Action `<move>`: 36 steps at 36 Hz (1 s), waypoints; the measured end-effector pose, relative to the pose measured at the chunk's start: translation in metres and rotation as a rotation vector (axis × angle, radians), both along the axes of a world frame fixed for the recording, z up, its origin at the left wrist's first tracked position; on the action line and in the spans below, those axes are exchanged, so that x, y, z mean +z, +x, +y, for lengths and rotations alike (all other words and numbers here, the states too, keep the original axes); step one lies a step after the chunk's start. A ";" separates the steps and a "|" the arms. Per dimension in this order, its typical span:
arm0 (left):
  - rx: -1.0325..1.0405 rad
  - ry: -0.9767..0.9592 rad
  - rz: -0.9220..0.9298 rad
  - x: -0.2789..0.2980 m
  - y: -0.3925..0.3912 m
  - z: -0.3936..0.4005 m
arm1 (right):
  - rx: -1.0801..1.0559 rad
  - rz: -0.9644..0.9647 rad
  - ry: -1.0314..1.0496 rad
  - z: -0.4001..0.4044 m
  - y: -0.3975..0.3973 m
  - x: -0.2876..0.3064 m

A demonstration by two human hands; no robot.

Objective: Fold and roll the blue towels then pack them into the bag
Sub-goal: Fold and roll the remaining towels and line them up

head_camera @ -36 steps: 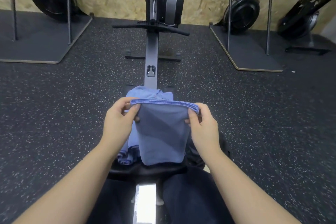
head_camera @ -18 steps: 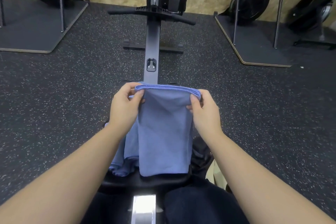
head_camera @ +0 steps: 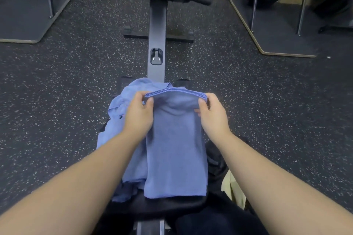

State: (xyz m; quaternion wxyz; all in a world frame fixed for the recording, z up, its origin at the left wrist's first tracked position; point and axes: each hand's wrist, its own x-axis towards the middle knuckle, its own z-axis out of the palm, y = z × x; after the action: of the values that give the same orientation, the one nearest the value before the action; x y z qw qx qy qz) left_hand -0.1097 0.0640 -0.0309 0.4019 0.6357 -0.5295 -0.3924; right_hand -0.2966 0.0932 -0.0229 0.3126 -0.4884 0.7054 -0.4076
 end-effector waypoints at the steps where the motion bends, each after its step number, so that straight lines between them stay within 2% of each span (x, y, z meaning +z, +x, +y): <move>1: -0.009 0.003 -0.032 -0.003 0.000 -0.003 | 0.000 0.002 0.011 -0.003 0.000 -0.003; 6: -0.051 0.006 -0.128 -0.011 0.000 -0.010 | -0.010 0.021 0.041 -0.011 0.000 -0.015; 19: -0.087 -0.019 -0.123 -0.019 0.006 -0.013 | 0.011 0.009 0.046 -0.012 -0.001 -0.027; 23: -0.260 0.021 -0.189 -0.019 0.010 -0.011 | 0.117 0.037 0.073 -0.007 -0.001 -0.022; 24: -0.329 -0.014 -0.265 -0.019 0.012 -0.010 | 0.153 0.049 0.083 -0.003 -0.001 -0.021; 27: -0.520 -0.117 -0.714 -0.020 0.018 0.004 | 0.237 0.117 0.095 0.015 -0.002 -0.024; 28: -0.561 -0.144 -0.797 -0.019 0.019 0.012 | 0.262 0.138 0.099 0.022 -0.003 -0.025; 32: -0.684 -0.371 -0.909 -0.019 0.020 0.058 | 0.385 0.253 0.114 0.055 -0.006 -0.031; 36: -0.804 -0.412 -0.986 -0.028 0.024 0.107 | 0.567 0.440 0.078 0.089 -0.007 -0.036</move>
State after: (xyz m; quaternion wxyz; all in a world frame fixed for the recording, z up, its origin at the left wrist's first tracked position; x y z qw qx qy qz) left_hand -0.0855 0.1706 -0.0588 0.0483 0.4039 -0.9112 -0.0658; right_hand -0.3037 0.1821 -0.0590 0.2721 -0.7285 0.6073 -0.1627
